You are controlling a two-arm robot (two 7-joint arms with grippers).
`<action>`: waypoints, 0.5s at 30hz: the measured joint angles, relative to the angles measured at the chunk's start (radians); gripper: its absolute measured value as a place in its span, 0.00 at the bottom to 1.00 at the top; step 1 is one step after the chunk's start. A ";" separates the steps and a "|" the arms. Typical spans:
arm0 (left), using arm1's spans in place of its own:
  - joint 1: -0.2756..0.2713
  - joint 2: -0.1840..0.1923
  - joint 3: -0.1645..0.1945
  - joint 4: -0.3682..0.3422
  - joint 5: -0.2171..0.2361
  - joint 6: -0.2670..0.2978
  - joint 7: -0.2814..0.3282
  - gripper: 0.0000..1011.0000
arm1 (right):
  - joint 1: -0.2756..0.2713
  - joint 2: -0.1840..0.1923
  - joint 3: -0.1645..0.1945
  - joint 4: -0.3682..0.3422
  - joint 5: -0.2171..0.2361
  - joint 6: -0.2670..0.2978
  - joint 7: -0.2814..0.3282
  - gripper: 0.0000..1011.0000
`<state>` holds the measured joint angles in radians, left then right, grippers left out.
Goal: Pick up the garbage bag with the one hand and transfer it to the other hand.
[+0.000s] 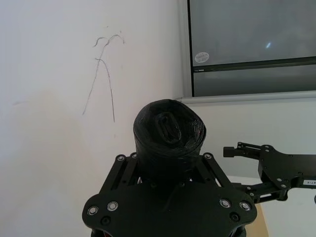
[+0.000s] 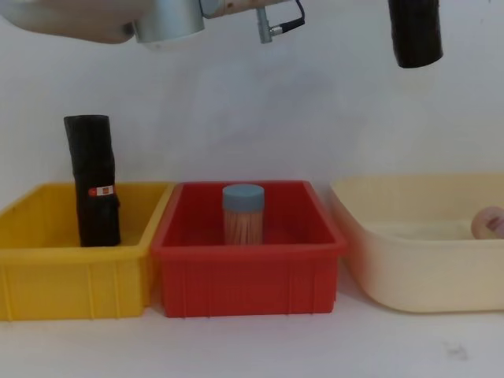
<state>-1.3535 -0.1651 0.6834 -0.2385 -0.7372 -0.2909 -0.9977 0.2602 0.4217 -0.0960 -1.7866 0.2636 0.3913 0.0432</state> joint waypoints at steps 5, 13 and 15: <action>-0.019 -0.017 0.010 0.043 -0.011 -0.015 -0.015 0.36 | 0.001 0.003 -0.001 -0.008 0.004 -0.012 0.026 0.99; -0.035 -0.031 0.018 0.080 -0.020 -0.028 -0.027 0.36 | 0.016 0.007 -0.018 -0.020 0.017 -0.038 0.084 0.99; -0.038 -0.034 0.020 0.086 -0.022 -0.031 -0.030 0.36 | 0.026 0.007 -0.026 -0.021 0.020 -0.047 0.103 0.99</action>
<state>-1.3920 -0.1987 0.7035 -0.1524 -0.7589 -0.3217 -1.0274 0.2860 0.4291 -0.1222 -1.8076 0.2836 0.3447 0.1466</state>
